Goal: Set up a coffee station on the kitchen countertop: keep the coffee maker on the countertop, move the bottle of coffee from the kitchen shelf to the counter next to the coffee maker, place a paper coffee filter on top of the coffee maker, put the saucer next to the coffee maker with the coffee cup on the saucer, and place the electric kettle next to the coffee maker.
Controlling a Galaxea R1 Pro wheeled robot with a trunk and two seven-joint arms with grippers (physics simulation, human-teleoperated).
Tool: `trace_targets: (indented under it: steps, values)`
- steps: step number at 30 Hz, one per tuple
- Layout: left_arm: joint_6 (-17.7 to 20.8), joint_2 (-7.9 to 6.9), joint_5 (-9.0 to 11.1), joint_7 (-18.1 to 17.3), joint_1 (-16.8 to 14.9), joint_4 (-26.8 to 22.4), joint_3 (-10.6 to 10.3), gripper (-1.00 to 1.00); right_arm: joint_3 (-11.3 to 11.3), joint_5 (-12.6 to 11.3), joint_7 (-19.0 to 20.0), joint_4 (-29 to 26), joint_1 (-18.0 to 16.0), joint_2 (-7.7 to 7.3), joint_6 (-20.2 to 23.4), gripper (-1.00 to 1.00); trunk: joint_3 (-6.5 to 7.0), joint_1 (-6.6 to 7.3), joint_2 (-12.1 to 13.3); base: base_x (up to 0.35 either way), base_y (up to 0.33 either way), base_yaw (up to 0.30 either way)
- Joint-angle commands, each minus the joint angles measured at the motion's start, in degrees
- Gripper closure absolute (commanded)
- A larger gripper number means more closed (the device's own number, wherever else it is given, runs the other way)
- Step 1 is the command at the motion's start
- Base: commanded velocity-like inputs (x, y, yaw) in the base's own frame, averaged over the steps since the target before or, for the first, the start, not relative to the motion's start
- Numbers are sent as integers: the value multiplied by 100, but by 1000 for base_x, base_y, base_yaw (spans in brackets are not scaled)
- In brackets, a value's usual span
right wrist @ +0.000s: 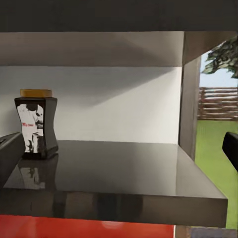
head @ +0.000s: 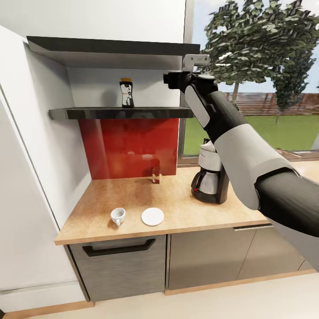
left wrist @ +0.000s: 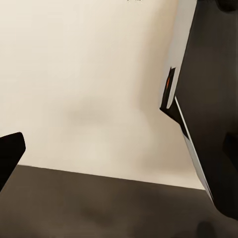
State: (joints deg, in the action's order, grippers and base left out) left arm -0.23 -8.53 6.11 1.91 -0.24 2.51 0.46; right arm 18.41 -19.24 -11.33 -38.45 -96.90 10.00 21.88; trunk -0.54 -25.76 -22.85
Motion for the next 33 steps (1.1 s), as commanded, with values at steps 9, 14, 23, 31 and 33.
trace_targets:
  steps: [9, 14, 23, 31, 33]
  values:
    - [-4, 1, 65, 2, -2, 0, 9, -100, 31, -54, -45, 30, -4, 0, 7, -100, -6, -3, -7, 0, 160, 0]
    - [-7, 1, 66, 2, -2, 2, 5, -100, 31, -54, -45, 11, -4, 0, 14, -100, -6, -3, -7, 0, 300, 0]
    - [-13, -10, 61, 2, -1, 9, -2, -100, 22, -54, -45, 46, 11, 0, 25, -100, -6, -3, -7, 67, 300, 0]
    - [2, -34, 57, 2, 6, 13, -11, -100, 13, -54, -51, 16, 22, 0, 27, -100, -18, -3, -7, 255, 203, 45]
    - [11, -23, 57, -3, 6, 13, -17, -100, 8, -54, -53, -5, 22, 0, 27, -100, -27, -3, -7, 80, 34, 128]
